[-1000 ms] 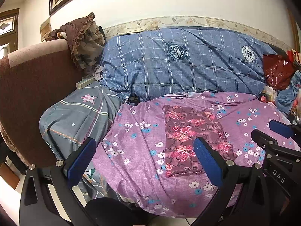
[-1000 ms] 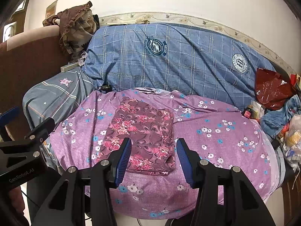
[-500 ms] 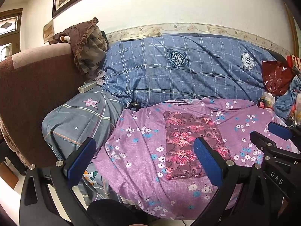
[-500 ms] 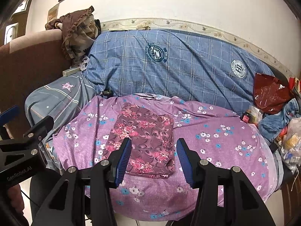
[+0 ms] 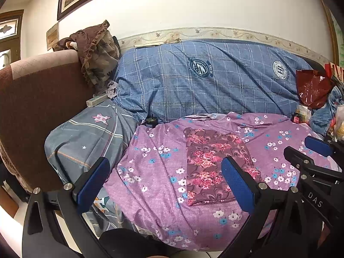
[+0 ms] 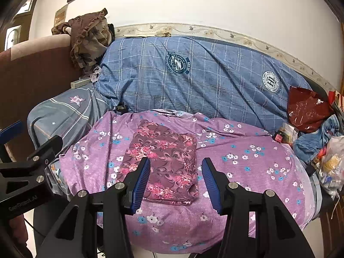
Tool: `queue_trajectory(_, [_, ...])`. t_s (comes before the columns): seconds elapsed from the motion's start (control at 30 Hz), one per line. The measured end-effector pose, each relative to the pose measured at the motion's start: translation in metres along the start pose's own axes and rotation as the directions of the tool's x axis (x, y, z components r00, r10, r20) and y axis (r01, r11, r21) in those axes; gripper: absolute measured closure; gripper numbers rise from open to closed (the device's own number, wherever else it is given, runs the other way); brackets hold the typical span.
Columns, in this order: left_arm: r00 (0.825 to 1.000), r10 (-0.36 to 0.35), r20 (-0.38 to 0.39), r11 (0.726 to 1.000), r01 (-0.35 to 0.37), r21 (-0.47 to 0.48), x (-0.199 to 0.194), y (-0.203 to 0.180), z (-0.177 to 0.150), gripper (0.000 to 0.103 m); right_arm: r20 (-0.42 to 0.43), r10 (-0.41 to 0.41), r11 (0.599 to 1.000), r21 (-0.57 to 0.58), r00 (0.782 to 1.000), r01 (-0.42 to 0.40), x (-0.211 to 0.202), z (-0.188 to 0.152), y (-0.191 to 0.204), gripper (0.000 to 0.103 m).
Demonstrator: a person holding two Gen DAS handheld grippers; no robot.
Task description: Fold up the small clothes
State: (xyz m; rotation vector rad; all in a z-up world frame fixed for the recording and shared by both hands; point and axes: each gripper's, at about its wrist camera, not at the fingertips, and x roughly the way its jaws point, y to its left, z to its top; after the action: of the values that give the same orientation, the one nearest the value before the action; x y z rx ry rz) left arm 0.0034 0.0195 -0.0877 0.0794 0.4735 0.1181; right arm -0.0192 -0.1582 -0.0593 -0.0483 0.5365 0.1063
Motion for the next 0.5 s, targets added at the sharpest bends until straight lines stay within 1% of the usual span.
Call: queue_trajectory(0.5, [0.998, -0.05, -0.037, 0.999, 0.049, -0.007, 0.028, 0.005, -0.006, 0.0, -0.046, -0.035, 0.999, -0.017, 0.998, 0.034, 0.023, 0.0, 0.008, 0.051])
